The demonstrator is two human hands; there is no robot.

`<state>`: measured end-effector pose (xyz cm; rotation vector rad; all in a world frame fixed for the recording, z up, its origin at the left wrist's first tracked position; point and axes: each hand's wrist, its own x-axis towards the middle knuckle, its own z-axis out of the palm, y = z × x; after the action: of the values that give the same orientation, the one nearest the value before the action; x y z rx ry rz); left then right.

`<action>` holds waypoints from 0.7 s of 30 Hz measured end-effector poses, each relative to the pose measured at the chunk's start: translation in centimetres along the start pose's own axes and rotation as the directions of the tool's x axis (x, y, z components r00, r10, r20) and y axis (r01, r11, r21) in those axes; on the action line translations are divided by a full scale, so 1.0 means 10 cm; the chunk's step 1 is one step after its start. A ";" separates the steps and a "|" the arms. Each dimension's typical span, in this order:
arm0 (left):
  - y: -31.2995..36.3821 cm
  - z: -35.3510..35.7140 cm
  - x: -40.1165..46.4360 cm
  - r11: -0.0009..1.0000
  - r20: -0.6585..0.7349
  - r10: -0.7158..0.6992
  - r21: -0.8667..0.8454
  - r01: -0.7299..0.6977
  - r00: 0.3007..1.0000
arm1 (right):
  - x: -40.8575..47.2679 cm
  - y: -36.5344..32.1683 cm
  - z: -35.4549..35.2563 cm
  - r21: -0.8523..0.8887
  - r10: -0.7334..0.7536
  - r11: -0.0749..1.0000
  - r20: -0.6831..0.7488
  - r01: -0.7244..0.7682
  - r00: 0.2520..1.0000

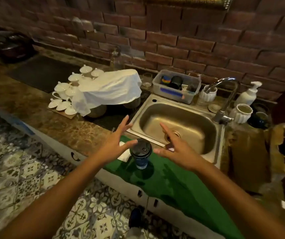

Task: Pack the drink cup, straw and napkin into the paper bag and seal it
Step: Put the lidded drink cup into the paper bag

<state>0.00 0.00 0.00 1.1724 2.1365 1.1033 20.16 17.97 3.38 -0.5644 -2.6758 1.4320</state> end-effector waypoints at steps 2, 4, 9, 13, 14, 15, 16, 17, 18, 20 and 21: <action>-0.12 0.04 0.02 1.000 0.075 -0.005 -0.022 0.007 0.997 | 0.07 0.05 0.12 -0.029 0.048 0.998 0.018 -0.048 0.999; -0.33 0.09 0.01 0.998 0.164 -0.040 -0.039 0.047 0.986 | 0.16 0.19 0.30 -0.003 0.091 0.996 0.049 -0.091 0.995; -0.55 0.09 0.19 0.991 0.315 -0.069 -0.085 0.101 0.946 | 0.40 0.39 0.58 0.065 0.151 0.986 0.043 -0.154 0.988; -0.70 0.14 0.30 0.989 0.399 -0.066 -0.092 0.112 0.915 | 0.55 0.46 0.73 0.087 0.201 0.975 0.042 -0.204 0.979; -0.74 0.17 0.30 0.987 0.410 -0.070 -0.105 0.123 0.909 | 0.56 0.47 0.76 0.095 0.222 0.970 0.042 -0.225 0.974; -0.77 0.20 0.30 0.981 0.419 -0.080 -0.126 0.145 0.905 | 0.56 0.48 0.79 0.111 0.243 0.963 0.048 -0.247 0.969; -0.82 0.22 0.30 0.974 0.420 -0.084 -0.159 0.164 0.904 | 0.56 0.50 0.82 0.132 0.258 0.956 0.053 -0.263 0.965; -0.85 0.24 0.30 0.967 0.422 -0.094 -0.176 0.183 0.902 | 0.55 0.50 0.83 0.143 0.272 0.950 0.060 -0.278 0.960; -0.87 0.24 0.30 0.966 0.426 -0.094 -0.180 0.187 0.900 | 0.54 0.50 0.84 0.148 0.278 0.947 0.068 -0.285 0.958; -0.89 0.23 0.32 0.967 0.453 -0.085 -0.177 0.183 0.888 | 0.54 0.51 0.83 0.153 0.283 0.944 0.076 -0.292 0.956; -0.89 0.22 0.34 0.967 0.467 -0.081 -0.177 0.183 0.881 | 0.55 0.50 0.82 0.155 0.285 0.943 0.077 -0.294 0.955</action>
<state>-4.53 1.05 -8.66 1.0416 1.6600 0.8670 14.73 15.81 -6.04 -0.9498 -2.5608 1.7430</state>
